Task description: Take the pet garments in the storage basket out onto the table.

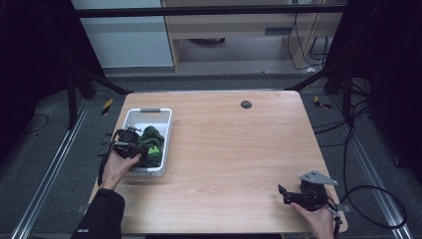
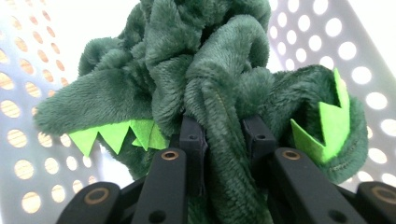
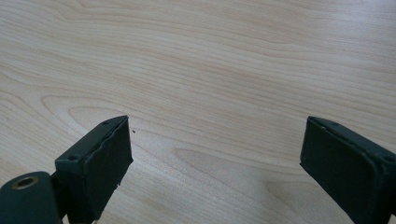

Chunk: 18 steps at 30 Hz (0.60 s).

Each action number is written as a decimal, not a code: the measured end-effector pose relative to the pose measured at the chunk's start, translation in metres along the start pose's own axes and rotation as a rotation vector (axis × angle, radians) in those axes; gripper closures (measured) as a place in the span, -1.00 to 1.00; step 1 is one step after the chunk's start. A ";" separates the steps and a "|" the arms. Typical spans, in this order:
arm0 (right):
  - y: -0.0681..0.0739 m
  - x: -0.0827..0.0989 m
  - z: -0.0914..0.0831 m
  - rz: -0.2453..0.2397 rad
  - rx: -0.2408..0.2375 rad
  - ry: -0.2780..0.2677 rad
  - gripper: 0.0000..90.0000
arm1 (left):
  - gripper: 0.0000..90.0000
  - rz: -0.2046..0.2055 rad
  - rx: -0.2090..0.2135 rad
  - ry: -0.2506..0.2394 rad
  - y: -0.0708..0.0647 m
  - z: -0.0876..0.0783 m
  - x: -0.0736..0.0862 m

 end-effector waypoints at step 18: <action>0.000 0.000 0.000 -0.008 0.005 0.001 -0.80 | 0.71 0.043 0.008 -0.097 -0.008 -0.047 -0.011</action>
Point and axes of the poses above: each handheld gripper's, and its own axes: z roughly forward along the jaws, x roughly out of its underside, y roughly to its left, the point moved 8 cm from there along z, roughly forward along the jaws, and after that the axes turned 11 degrees about x, right-handed, at the moved point
